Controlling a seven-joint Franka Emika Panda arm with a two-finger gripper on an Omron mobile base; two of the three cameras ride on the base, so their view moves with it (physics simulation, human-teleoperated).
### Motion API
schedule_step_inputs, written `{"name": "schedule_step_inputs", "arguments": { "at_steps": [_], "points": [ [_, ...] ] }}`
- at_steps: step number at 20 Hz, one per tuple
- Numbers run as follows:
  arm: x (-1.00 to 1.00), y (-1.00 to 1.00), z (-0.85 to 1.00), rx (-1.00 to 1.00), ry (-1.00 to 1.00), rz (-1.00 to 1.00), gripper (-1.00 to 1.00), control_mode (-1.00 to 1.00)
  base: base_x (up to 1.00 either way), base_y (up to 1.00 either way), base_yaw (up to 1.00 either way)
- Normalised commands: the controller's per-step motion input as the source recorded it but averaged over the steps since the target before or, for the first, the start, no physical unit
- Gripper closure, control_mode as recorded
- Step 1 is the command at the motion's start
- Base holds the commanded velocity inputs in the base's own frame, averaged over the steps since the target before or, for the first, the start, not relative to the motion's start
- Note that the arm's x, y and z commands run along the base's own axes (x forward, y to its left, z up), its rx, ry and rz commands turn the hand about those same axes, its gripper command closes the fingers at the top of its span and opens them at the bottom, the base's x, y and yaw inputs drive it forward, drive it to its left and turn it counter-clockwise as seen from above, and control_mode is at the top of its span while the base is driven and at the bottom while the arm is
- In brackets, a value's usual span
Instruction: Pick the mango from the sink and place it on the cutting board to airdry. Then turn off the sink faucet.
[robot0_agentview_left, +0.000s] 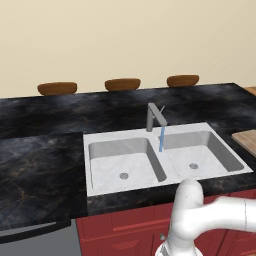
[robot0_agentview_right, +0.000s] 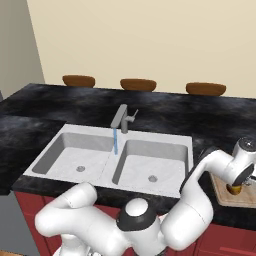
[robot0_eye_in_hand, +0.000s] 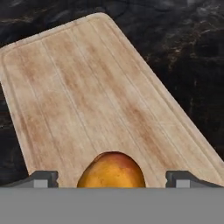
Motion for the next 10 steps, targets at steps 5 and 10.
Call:
{"name": "schedule_step_inputs", "arguments": {
  "at_steps": [5, 10],
  "points": [
    [-0.36, 0.09, 0.65, 0.00, -0.26, 0.07, -1.00, -1.00, 0.00, 0.00, 0.00],
    [-0.66, 0.53, 0.44, -0.12, -0.28, 0.13, -1.00, -1.00, 0.00, 0.00, 0.00]
  ]
}}
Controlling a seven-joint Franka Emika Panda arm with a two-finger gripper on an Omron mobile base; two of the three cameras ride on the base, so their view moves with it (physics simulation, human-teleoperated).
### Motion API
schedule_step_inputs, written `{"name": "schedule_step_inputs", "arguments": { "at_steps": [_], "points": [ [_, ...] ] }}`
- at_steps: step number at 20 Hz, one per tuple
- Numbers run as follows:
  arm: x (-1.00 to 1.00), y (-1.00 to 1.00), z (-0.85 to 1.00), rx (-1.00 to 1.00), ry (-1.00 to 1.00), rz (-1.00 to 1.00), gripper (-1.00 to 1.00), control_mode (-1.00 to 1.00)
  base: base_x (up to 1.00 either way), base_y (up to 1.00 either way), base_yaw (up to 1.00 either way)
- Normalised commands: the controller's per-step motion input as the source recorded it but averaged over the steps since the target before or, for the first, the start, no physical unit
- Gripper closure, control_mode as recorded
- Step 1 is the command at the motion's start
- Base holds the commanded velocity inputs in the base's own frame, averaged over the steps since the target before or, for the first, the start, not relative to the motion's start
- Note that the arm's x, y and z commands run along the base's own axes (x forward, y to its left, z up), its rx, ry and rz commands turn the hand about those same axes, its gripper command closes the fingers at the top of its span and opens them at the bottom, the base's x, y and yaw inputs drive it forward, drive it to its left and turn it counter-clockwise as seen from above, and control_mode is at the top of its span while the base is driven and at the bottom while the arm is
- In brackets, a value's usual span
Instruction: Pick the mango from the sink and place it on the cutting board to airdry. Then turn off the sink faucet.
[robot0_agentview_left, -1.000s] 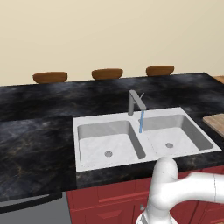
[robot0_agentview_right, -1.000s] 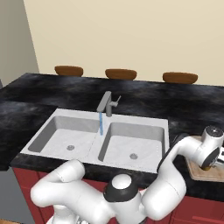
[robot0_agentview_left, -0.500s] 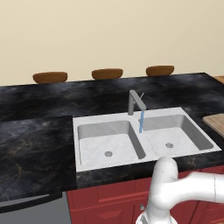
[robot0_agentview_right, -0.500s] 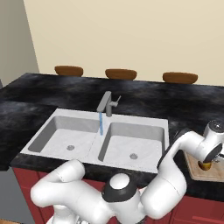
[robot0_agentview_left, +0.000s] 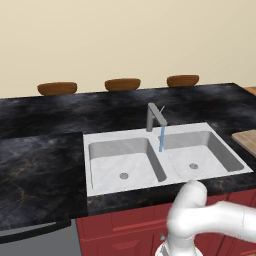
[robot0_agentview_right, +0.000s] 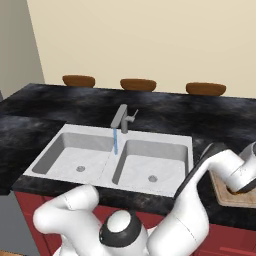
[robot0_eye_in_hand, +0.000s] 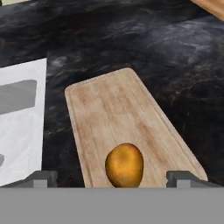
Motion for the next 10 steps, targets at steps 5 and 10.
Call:
{"name": "schedule_step_inputs", "arguments": {
  "at_steps": [5, 10],
  "points": [
    [-0.41, 0.89, 0.20, -0.25, -0.34, 0.19, -1.00, -1.00, 0.00, 0.00, 0.00],
    [-0.54, 0.90, 0.07, -0.16, -0.32, 0.12, -1.00, -1.00, 0.00, 0.00, 0.00]
  ]
}}
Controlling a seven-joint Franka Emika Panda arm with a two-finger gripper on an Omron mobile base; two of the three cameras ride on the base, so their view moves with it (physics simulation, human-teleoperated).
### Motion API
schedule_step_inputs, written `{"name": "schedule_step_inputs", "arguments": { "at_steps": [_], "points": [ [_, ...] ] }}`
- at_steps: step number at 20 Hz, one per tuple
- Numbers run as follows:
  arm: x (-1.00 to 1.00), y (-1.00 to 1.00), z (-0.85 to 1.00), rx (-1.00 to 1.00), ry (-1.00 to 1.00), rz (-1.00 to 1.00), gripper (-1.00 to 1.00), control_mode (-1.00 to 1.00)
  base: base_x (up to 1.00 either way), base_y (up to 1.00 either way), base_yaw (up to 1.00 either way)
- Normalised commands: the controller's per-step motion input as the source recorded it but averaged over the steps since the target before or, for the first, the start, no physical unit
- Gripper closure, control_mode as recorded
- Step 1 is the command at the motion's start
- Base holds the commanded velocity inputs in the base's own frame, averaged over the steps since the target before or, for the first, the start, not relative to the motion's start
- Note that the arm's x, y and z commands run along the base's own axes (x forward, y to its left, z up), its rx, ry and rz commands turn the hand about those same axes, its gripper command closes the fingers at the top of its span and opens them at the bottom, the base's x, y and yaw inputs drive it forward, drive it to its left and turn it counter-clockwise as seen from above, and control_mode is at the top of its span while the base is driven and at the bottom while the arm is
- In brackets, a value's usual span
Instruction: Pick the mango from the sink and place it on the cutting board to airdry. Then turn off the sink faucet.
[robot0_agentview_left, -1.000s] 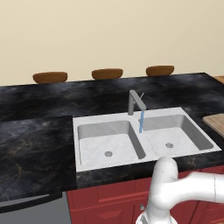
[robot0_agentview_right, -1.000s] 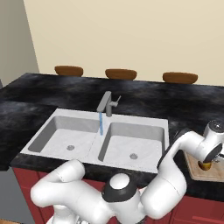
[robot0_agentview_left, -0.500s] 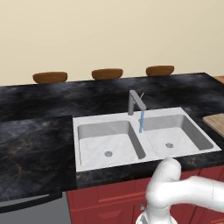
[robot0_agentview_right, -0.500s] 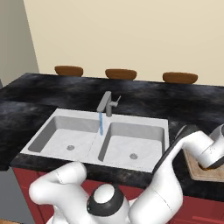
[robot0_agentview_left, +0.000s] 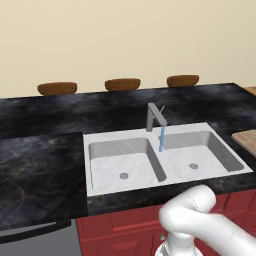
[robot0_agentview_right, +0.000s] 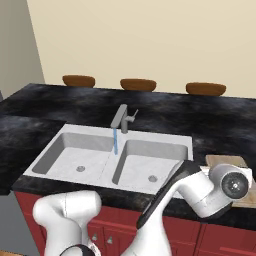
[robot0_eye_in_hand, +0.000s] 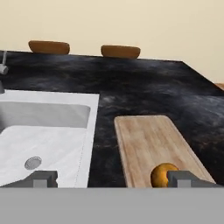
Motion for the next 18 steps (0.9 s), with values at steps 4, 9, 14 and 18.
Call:
{"name": "schedule_step_inputs", "arguments": {
  "at_steps": [4, 9, 14, 18],
  "points": [
    [-0.13, 0.71, 0.18, -0.05, -0.13, 0.18, -1.00, -1.00, 0.00, 0.00, 0.00],
    [0.01, 0.46, 0.15, -0.03, -0.07, 0.31, -1.00, -1.00, 0.00, 0.00, 0.00],
    [0.05, 0.12, 0.21, -0.01, -0.02, 0.37, -1.00, -1.00, 0.00, 0.00, 0.00],
    [0.01, 0.14, 0.07, -0.01, -0.07, 0.24, -1.00, -1.00, 0.00, 0.00, 0.00]
  ]
}}
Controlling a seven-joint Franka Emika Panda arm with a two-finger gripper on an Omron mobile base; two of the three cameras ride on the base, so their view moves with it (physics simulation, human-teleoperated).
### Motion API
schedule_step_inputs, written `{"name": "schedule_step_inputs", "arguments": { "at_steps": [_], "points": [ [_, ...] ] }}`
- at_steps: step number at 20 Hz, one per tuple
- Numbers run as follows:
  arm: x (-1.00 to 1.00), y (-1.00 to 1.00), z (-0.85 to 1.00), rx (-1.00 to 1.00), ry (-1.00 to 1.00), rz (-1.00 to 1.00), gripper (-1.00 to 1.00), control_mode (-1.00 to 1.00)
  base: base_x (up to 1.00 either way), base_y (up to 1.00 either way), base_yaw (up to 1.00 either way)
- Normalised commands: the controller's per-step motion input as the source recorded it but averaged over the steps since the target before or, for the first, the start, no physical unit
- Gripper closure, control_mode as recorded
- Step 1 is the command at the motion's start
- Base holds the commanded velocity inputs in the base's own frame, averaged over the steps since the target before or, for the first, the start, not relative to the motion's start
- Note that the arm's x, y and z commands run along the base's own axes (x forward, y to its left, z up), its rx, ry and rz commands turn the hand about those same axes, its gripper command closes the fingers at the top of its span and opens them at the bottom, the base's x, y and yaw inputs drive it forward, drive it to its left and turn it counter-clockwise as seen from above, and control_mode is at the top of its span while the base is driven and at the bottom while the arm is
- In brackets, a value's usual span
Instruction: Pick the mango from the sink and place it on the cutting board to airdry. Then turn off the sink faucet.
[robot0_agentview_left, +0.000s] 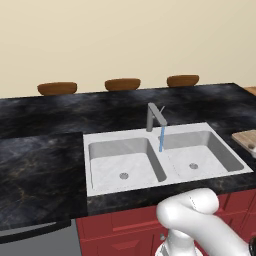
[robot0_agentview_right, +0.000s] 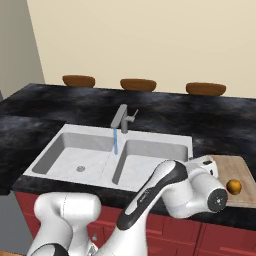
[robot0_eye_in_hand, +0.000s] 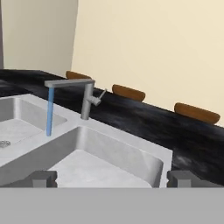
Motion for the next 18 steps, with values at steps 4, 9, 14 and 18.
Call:
{"name": "schedule_step_inputs", "arguments": {
  "at_steps": [4, 9, 14, 18],
  "points": [
    [0.25, 0.24, 0.00, 0.02, -0.02, -0.02, -1.00, -1.00, 0.00, 0.00, 0.00],
    [0.33, 0.37, 0.00, 0.02, 0.00, -0.10, -1.00, -1.00, 0.00, 0.00, 0.00],
    [0.26, 0.39, 0.00, 0.00, -0.04, 0.00, -1.00, -1.00, 0.00, 0.00, 0.00],
    [0.25, 0.26, 0.00, 0.00, -0.06, 0.10, -1.00, -1.00, 0.00, 0.00, 0.00]
  ]
}}
